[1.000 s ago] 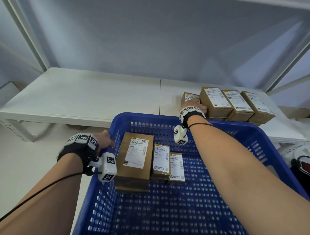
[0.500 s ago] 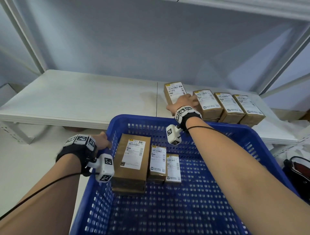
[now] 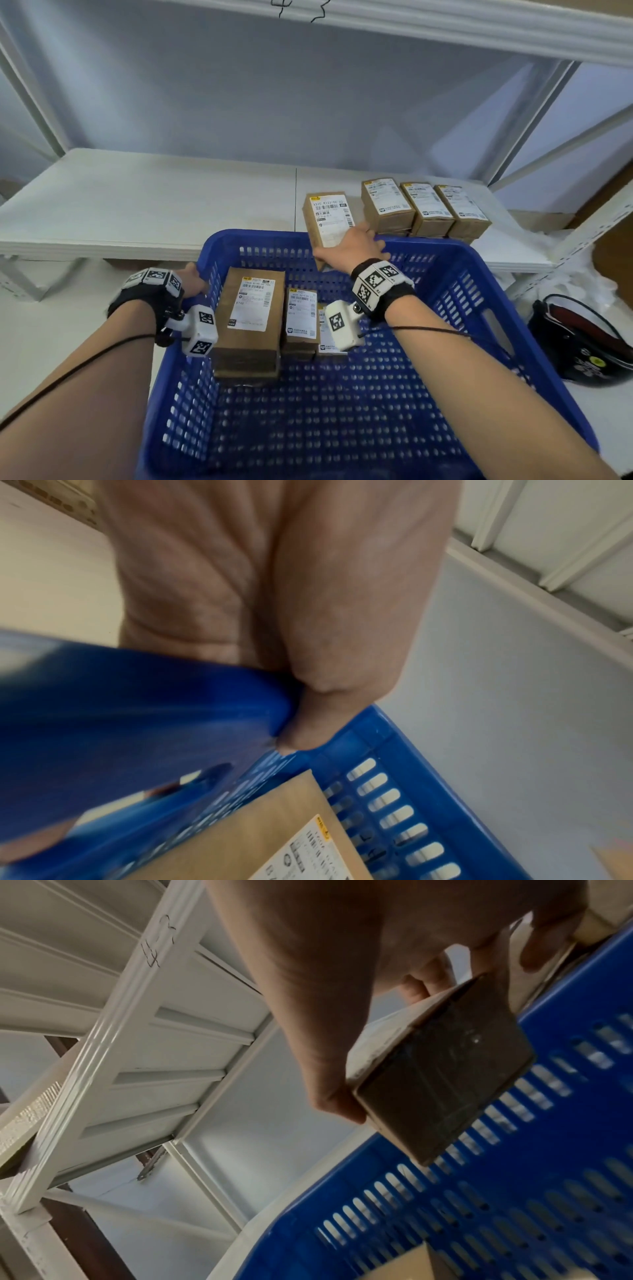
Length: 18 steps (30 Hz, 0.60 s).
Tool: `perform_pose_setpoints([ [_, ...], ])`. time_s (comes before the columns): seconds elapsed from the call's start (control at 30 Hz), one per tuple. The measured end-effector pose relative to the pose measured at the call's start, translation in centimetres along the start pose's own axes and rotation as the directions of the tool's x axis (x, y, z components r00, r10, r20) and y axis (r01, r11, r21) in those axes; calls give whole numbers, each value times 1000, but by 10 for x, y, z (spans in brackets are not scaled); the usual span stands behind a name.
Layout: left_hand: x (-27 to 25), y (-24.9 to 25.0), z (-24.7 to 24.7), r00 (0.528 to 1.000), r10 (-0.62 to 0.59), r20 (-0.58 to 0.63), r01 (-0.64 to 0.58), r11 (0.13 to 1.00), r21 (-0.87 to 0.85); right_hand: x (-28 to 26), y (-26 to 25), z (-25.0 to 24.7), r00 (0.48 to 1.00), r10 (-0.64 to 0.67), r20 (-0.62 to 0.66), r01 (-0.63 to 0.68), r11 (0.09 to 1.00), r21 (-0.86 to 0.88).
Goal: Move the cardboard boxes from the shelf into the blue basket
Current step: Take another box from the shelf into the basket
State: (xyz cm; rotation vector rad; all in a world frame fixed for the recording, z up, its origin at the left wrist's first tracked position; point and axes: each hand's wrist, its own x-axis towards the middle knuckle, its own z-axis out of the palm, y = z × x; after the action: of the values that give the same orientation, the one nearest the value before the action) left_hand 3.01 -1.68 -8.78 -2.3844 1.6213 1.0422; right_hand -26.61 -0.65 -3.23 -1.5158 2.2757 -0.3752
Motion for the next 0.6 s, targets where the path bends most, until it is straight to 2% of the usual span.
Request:
perform_pose_setpoints([
  [0.1,11,-10,-2,1000,25,-5,-25,998,57,-13,19,8,994,44,95,-39,998,-50],
  [0.23,70,-37,6,1000,23,-12,-22,998,59,-20,45,32,962,111,248,-74,985,-156],
  [0.33,18,-19,3,999,41,-21,-40,997,65,-25,67,44,950,157,270,-97,970,-222],
  [0.4,4,-14,2,998,57,-22,-56,997,46,-25,76,51,921,175,349,-76,957,-279],
  [0.5,4,-15,1,999,43,-9,-43,999,11,-21,77,61,878,193,438,-27,934,-357],
  [0.6,3,-13,3,998,66,-16,-66,998,-9,-6,79,85,874,189,448,-13,930,-368],
])
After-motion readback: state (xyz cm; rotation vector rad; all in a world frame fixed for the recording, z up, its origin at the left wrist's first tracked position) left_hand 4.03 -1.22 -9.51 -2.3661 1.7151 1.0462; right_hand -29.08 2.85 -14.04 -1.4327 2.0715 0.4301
